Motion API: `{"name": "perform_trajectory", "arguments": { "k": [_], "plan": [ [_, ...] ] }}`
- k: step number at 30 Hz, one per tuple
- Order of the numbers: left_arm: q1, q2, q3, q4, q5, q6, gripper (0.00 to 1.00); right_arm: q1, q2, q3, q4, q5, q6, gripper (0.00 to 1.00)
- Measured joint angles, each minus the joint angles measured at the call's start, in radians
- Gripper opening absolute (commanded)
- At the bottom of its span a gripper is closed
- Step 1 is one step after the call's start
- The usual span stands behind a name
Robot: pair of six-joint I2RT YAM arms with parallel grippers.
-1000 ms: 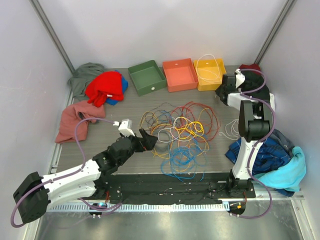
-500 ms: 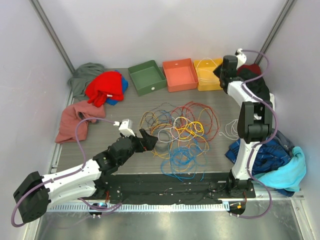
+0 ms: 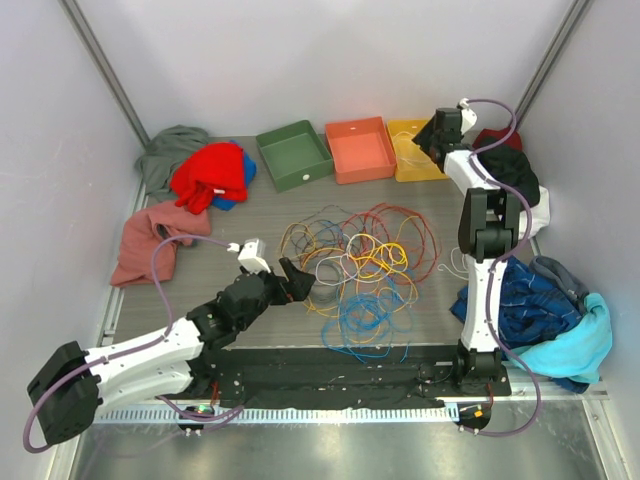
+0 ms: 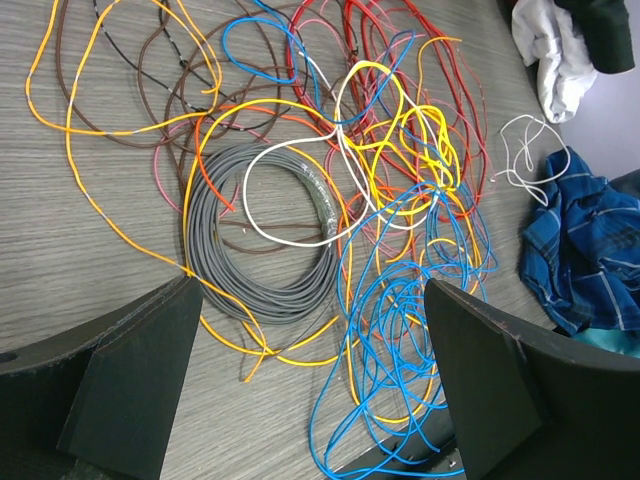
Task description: Untangle the cables
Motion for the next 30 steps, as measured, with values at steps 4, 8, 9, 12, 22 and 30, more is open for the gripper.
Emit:
{"name": "perform_trajectory", "arguments": {
  "k": [4, 8, 9, 12, 22, 30],
  "plan": [
    [0.0, 0.013, 0.004, -0.002, 0.001, 0.0, 0.99, 0.008, -0.003, -0.006, -0.03, 0.0, -0.014, 0.63],
    [0.0, 0.013, 0.006, 0.0, 0.005, -0.002, 0.99, 0.024, -0.071, -0.051, -0.04, 0.016, -0.027, 0.61],
    [0.0, 0.013, 0.006, 0.0, 0.006, -0.002, 0.98, 0.029, -0.098, -0.072, -0.043, 0.022, -0.029, 0.61],
    [0.0, 0.012, 0.006, 0.001, 0.01, -0.006, 0.98, 0.056, -0.263, -0.24, -0.043, 0.055, -0.029, 0.58],
    [0.0, 0.077, 0.083, -0.018, 0.058, -0.023, 0.95, 0.253, -0.864, -0.804, -0.093, 0.261, -0.002, 0.62],
    [-0.049, 0.179, 0.177, -0.008, 0.101, -0.032, 0.93, 0.101, -1.027, -1.049, -0.299, 0.334, 0.109, 0.64]
  ]
}}
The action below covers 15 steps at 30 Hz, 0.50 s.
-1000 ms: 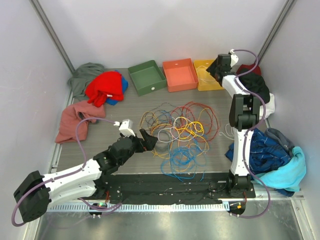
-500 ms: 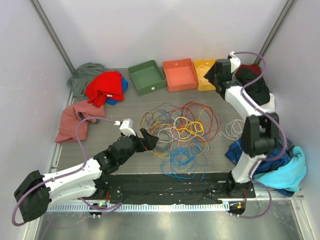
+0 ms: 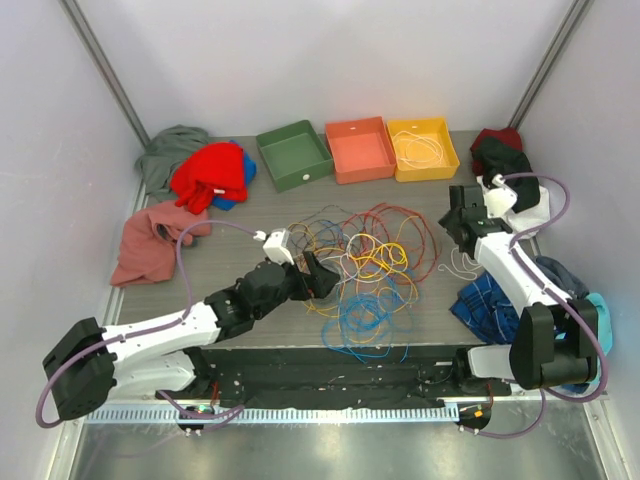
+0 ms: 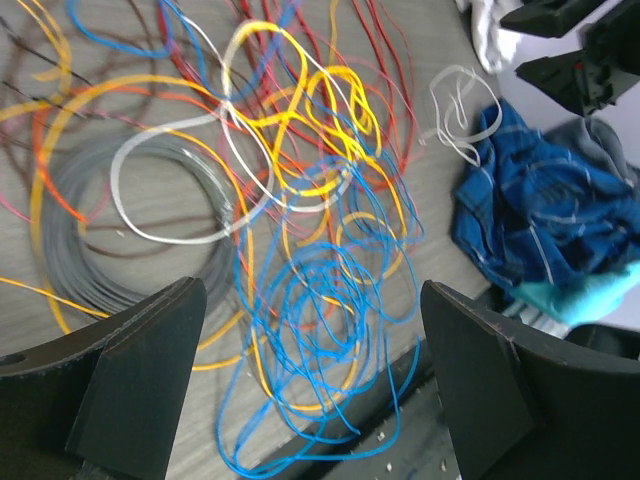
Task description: Untangle the cables
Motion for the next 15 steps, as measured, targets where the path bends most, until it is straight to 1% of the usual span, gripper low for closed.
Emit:
{"name": "perform_trajectory", "arguments": {
  "k": [4, 7, 11, 15],
  "plan": [
    [-0.034, 0.007, -0.014, 0.015, 0.015, -0.018, 0.93, -0.034, -0.005, -0.026, -0.083, 0.031, 0.003, 0.66],
    [-0.04, -0.029, -0.044, 0.014, 0.013, -0.018, 0.93, -0.034, 0.005, -0.026, -0.095, 0.042, 0.003, 0.66],
    [-0.04, -0.114, -0.067, -0.006, -0.008, -0.017, 0.93, -0.045, 0.082, -0.026, -0.103, 0.054, 0.003, 0.66],
    [-0.04, -0.161, -0.071, -0.016, -0.03, -0.018, 0.94, -0.089, 0.187, -0.027, -0.123, 0.05, 0.003, 0.65]
  ]
}}
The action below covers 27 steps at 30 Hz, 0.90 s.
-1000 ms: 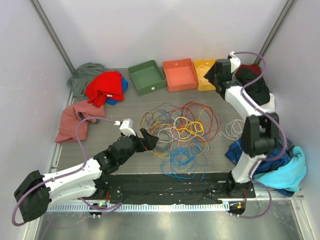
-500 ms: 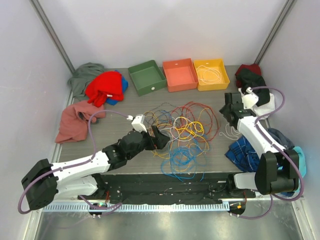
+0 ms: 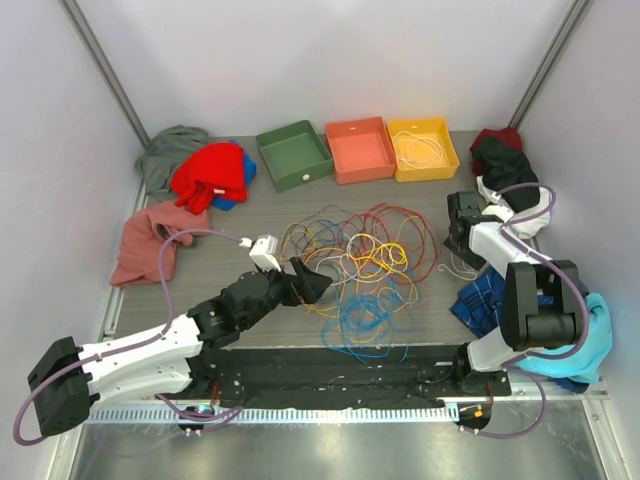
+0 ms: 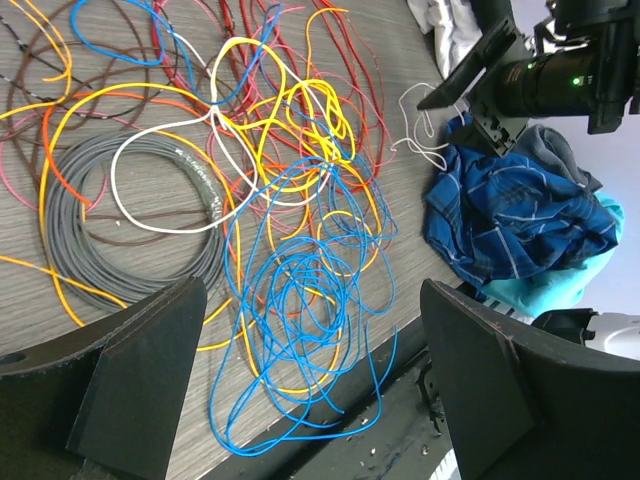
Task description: Untangle the cables
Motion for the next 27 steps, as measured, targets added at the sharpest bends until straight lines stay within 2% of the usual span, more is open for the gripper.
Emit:
{"name": "perform_trajectory", "arguments": {
  "k": [2, 4, 5, 7, 10, 11, 12, 16, 20, 23, 27],
  "plan": [
    [0.0, -0.013, -0.011, -0.005, -0.008, 0.0, 0.94, -0.019, 0.027, -0.003, -0.005, 0.0, 0.0, 0.64],
    [0.0, -0.031, -0.03, -0.011, -0.018, 0.0, 0.94, -0.035, 0.043, -0.002, -0.005, 0.001, -0.003, 0.58],
    [0.0, -0.039, -0.037, -0.017, -0.023, 0.0, 0.94, -0.046, 0.053, -0.002, -0.003, 0.0, -0.007, 0.48],
    [0.0, -0.049, -0.044, -0.026, -0.032, 0.0, 0.94, -0.064, 0.08, -0.001, 0.0, -0.011, -0.022, 0.41],
    [0.0, -0.052, -0.044, -0.031, -0.037, 0.0, 0.94, -0.095, 0.118, 0.0, 0.01, -0.041, -0.043, 0.17],
    [0.0, -0.052, -0.044, -0.032, -0.038, 0.0, 0.94, -0.101, 0.119, 0.002, 0.018, -0.053, -0.051, 0.03],
    [0.0, -0.052, -0.044, -0.033, -0.038, 0.0, 0.94, -0.106, 0.118, 0.002, 0.022, -0.061, -0.058, 0.01],
    [0.0, -0.045, -0.044, -0.034, -0.038, 0.0, 0.94, -0.108, 0.064, -0.028, 0.048, -0.126, -0.069, 0.01],
    [0.0, -0.029, -0.044, -0.039, -0.037, 0.0, 0.94, -0.058, -0.191, -0.056, 0.034, -0.173, -0.071, 0.01],
    [0.0, -0.021, -0.044, -0.039, -0.038, 0.0, 0.94, 0.04, -0.408, 0.052, 0.03, -0.171, -0.081, 0.01],
    [0.0, 0.009, -0.043, -0.035, -0.035, -0.002, 0.93, 0.085, -0.48, 0.299, 0.039, -0.178, -0.097, 0.01]
  ]
}}
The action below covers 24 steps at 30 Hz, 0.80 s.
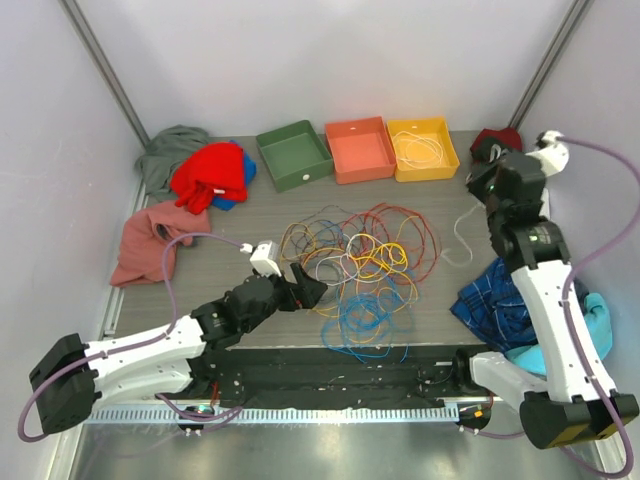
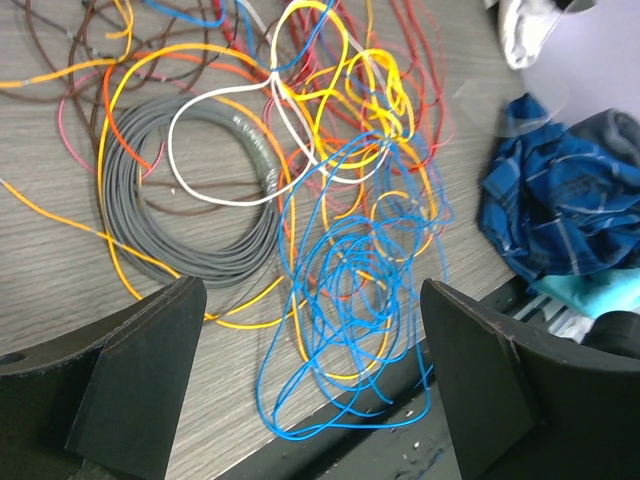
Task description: Untangle the cables
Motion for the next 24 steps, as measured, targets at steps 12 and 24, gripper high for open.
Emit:
{"name": "perform_trajectory", "arguments": {
  "k": [12, 24],
  "plan": [
    [0.0, 0.018, 0.0, -0.008, 0.012, -0.006, 0.93, -0.002, 0.289, 0.451, 0.042, -0.042, -0.016, 0.01],
    [0.0, -0.093, 0.0, -0.072, -0.01, 0.004, 0.94, -0.008, 0.794, 0.845, 0.138, -0.119, -0.068, 0.01]
  ]
}}
